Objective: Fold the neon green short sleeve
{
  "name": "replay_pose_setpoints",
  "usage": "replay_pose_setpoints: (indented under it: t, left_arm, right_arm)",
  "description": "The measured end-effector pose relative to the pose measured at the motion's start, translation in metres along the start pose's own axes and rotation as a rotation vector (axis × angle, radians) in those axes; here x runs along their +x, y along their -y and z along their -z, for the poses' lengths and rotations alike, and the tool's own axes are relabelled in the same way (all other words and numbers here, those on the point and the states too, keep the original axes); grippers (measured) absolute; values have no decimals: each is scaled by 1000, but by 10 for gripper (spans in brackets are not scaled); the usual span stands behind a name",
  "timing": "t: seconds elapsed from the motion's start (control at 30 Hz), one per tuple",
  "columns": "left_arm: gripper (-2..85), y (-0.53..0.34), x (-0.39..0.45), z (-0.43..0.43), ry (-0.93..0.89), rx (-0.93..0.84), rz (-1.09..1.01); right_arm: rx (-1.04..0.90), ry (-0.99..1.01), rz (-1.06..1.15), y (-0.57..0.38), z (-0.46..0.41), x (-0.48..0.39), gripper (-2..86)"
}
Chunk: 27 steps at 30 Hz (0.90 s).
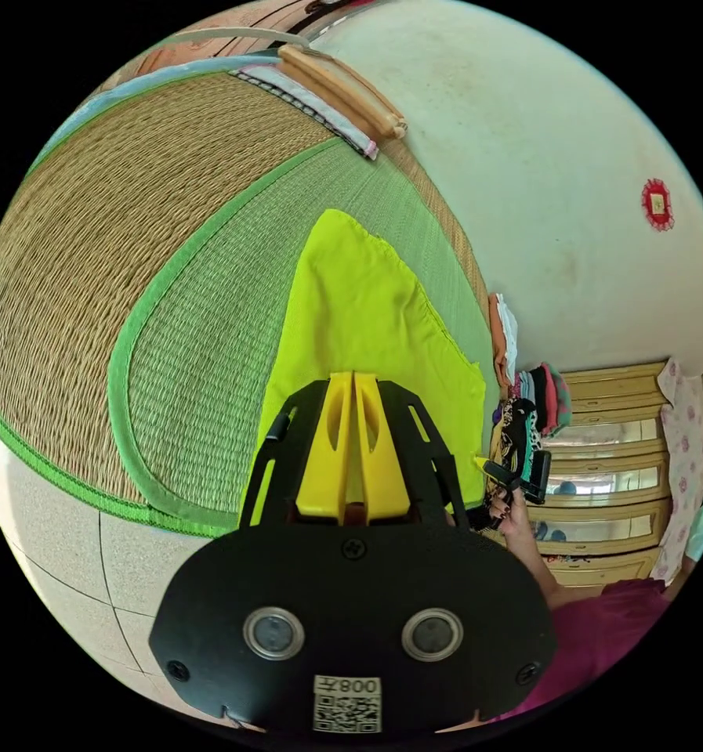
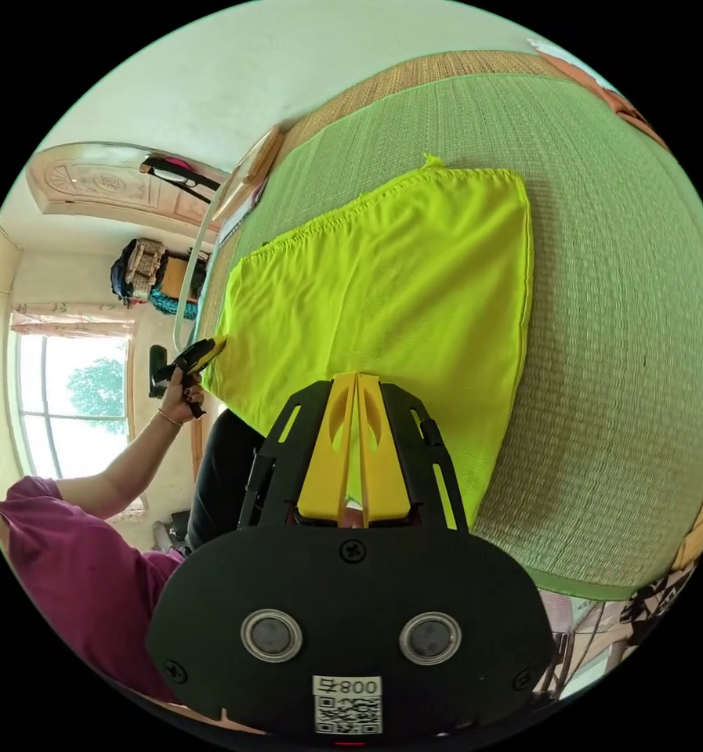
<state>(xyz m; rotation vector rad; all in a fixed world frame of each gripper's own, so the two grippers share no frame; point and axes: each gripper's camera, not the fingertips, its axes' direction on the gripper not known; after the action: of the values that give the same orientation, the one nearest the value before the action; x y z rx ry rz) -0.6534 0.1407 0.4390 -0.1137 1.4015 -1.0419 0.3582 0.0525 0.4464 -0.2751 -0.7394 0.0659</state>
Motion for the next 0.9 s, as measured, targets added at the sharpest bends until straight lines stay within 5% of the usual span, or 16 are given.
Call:
replay_pose_setpoints:
  t: [0.63, 0.9]
  left_arm:
    - [1, -105, -68, -27, 129, -82, 46]
    - [2, -136, -64, -44, 25, -58, -23]
  right_arm:
    - [-53, -83, -45, -73, -46, -24, 0]
    - [64, -82, -102, -109, -22, -23, 4]
